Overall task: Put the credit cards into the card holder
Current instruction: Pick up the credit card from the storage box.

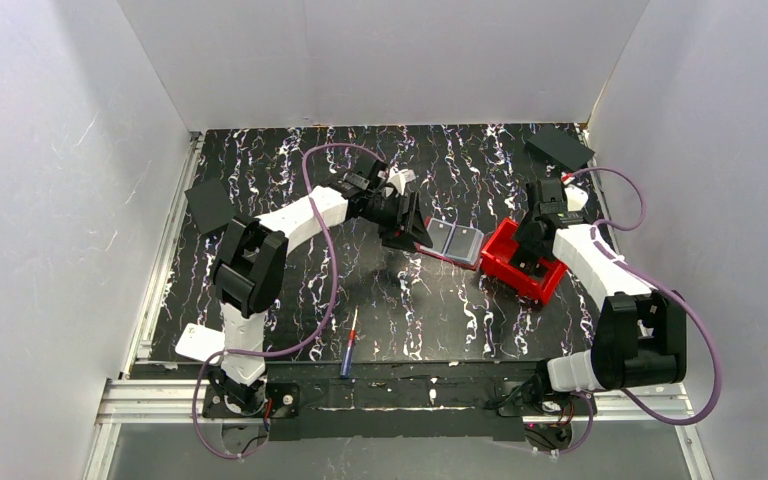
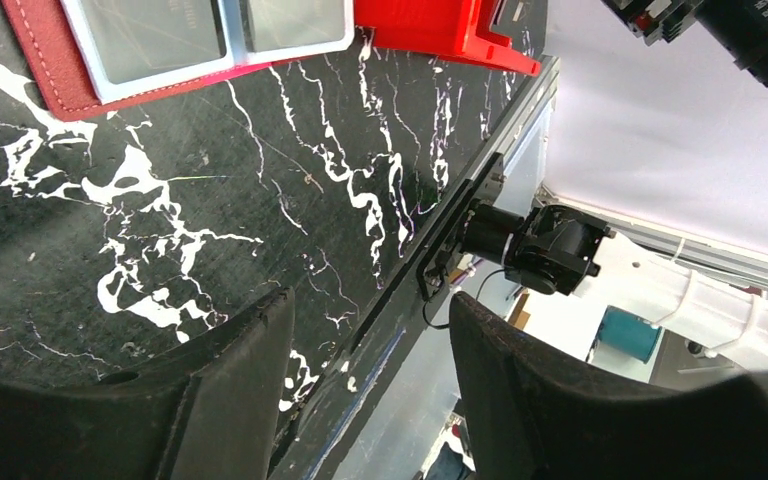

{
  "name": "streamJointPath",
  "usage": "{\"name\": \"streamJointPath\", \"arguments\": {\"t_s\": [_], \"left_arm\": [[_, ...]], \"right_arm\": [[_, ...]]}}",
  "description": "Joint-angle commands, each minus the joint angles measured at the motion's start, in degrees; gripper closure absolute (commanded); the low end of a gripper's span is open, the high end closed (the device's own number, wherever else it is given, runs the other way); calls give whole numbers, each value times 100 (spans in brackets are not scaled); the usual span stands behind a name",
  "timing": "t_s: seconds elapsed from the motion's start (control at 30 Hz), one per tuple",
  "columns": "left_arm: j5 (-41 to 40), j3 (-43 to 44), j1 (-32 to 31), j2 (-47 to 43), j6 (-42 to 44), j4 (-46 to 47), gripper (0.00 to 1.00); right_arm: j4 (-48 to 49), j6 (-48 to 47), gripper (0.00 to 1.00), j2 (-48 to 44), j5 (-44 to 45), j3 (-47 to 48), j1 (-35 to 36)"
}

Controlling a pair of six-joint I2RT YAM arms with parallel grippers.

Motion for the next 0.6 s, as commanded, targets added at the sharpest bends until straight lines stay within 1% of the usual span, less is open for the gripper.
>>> {"name": "streamJointPath", "arguments": {"t_s": [0.0, 0.1, 0.23, 0.3, 0.33, 0.4, 0.5, 0.57], "left_arm": [[240, 324, -33, -196, -8, -196, 43], [269, 418, -99, -230, 62, -180, 41], [-37, 532, -357, -374, 393, -100, 37], [-402, 608, -568, -439, 500, 44, 33], [-721, 654, -686, -445, 538, 136, 30], [-1142, 783, -945, -417, 639, 299, 26], [-1899, 908, -1395, -313, 953, 708, 23], [-2188, 1094, -1648, -158, 1048, 843, 21]], "right_arm": [[187, -44, 99, -237, 139, 155, -8], [24, -29, 99, -216, 72, 264, -124], [-218, -94, 99, -24, -515, 516, -470], [-572, -117, 99, 226, -711, 789, -514], [-765, -126, 99, 356, -911, 913, -528], [-965, -52, 99, 487, -1141, 1031, -561], [-956, 179, 99, 412, -1211, 964, -632], [-899, 291, 99, 333, -1321, 881, -729]]}}
